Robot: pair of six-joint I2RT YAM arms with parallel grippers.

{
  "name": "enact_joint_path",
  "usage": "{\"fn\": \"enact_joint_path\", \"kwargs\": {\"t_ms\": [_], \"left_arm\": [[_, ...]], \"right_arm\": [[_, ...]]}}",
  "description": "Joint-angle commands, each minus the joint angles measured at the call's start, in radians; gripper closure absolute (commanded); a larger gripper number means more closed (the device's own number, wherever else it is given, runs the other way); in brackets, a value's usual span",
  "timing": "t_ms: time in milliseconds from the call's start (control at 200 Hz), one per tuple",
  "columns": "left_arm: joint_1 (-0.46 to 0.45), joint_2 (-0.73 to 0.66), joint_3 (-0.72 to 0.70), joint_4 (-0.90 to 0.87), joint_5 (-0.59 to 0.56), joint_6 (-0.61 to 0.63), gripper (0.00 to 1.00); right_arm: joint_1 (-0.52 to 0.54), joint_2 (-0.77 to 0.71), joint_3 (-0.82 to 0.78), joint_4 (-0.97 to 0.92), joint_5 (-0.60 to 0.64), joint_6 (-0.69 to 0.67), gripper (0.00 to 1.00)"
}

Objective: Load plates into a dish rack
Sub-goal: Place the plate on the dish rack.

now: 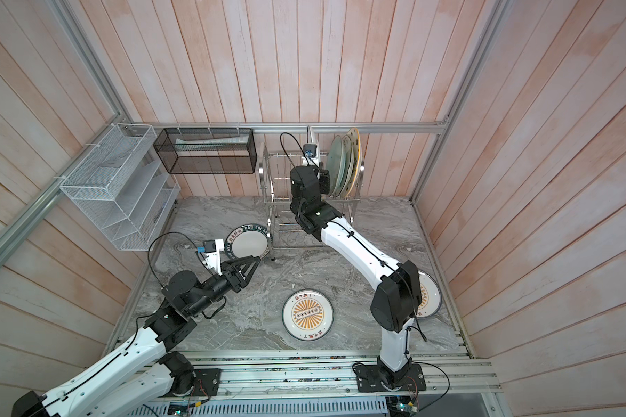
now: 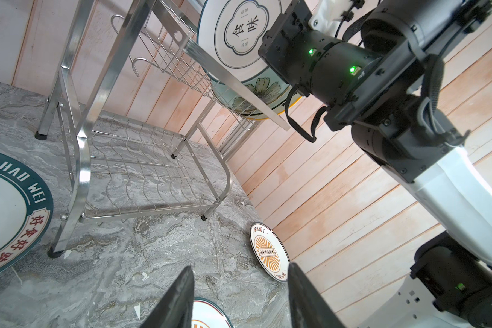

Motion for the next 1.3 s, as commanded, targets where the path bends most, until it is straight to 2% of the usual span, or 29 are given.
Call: {"fn": "enact_joint_path", "kwargs": {"t_ms": [0, 510, 1295], "left_arm": [[-0.005, -0.014, -0.009, 0.001, -0.007, 0.018, 0.46], [-0.005, -0.034, -0.012, -0.013, -0.008, 0.02, 0.46], [-0.004, -0.073, -0.026, -0.04, -0.024, 0.028, 0.46]], "right_arm": [[0.011, -0.069, -0.001, 0.061, 0.023, 0.013, 1.0], [0.021, -0.064, -0.011, 0.057, 0.073, 0.016, 1.0], [0.022, -0.031, -0.034, -0.017, 0.089, 0.108, 1.0]]}}
